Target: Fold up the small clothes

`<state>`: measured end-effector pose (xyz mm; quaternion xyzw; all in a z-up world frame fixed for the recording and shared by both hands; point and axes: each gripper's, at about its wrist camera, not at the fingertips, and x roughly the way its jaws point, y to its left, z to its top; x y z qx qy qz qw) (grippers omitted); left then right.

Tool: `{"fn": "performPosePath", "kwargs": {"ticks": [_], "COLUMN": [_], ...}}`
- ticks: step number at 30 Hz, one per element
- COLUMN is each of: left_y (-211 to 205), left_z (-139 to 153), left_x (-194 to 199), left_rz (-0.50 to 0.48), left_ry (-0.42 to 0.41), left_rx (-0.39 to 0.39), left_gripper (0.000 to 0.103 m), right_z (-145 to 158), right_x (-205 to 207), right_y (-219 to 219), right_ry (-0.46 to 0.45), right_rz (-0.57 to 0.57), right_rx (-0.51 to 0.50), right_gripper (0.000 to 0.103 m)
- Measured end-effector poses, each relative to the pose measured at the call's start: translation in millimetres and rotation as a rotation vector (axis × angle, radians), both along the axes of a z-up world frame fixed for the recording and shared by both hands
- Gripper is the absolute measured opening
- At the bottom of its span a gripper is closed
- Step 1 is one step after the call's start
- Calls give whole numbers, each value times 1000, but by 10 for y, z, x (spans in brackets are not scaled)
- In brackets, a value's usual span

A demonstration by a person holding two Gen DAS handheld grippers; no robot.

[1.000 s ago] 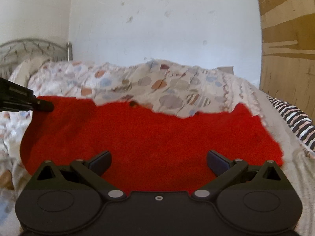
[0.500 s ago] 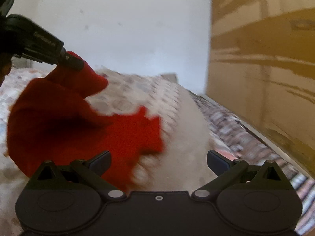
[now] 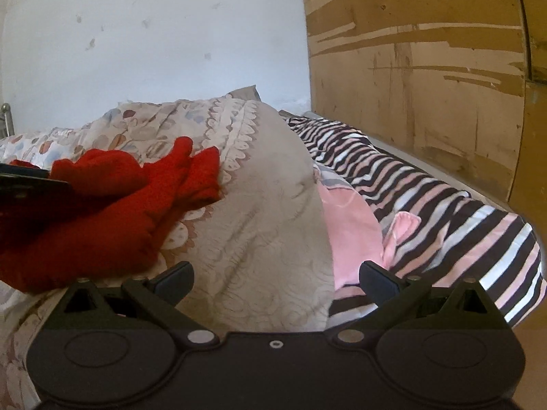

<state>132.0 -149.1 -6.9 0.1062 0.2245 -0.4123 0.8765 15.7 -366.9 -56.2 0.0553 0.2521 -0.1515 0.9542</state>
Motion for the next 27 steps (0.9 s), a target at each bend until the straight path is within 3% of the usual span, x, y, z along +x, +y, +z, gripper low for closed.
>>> {"fn": "performPosePath", "kwargs": {"ticks": [4, 8, 10, 12, 16, 21, 24, 27], "left_y": [147, 342, 431, 502, 592, 657, 672, 657], "left_z": [126, 158, 150, 108, -58, -195, -232, -240], "left_x": [-319, -466, -459, -342, -30, 186, 284, 340], "left_rz": [-4, 128, 197, 248, 310, 305, 266, 243], "left_ry": [-102, -282, -334, -327, -227, -179, -162, -140], "left_rx": [12, 51, 76, 99, 160, 164, 155, 139], "left_gripper": [98, 103, 103, 103, 103, 103, 102, 89], "right_z": [83, 165, 203, 249, 400, 573, 608, 552], "right_x": [-38, 3, 62, 153, 436, 971, 1354, 1699], "right_y": [90, 136, 143, 131, 144, 283, 284, 265], "right_ry": [-8, -28, -34, -41, -51, -5, 14, 73], "right_rz": [24, 61, 83, 115, 221, 378, 457, 451], "right_rx": [-14, -9, 10, 61, 182, 252, 371, 516], "right_gripper": [102, 102, 102, 103, 103, 103, 102, 100]}}
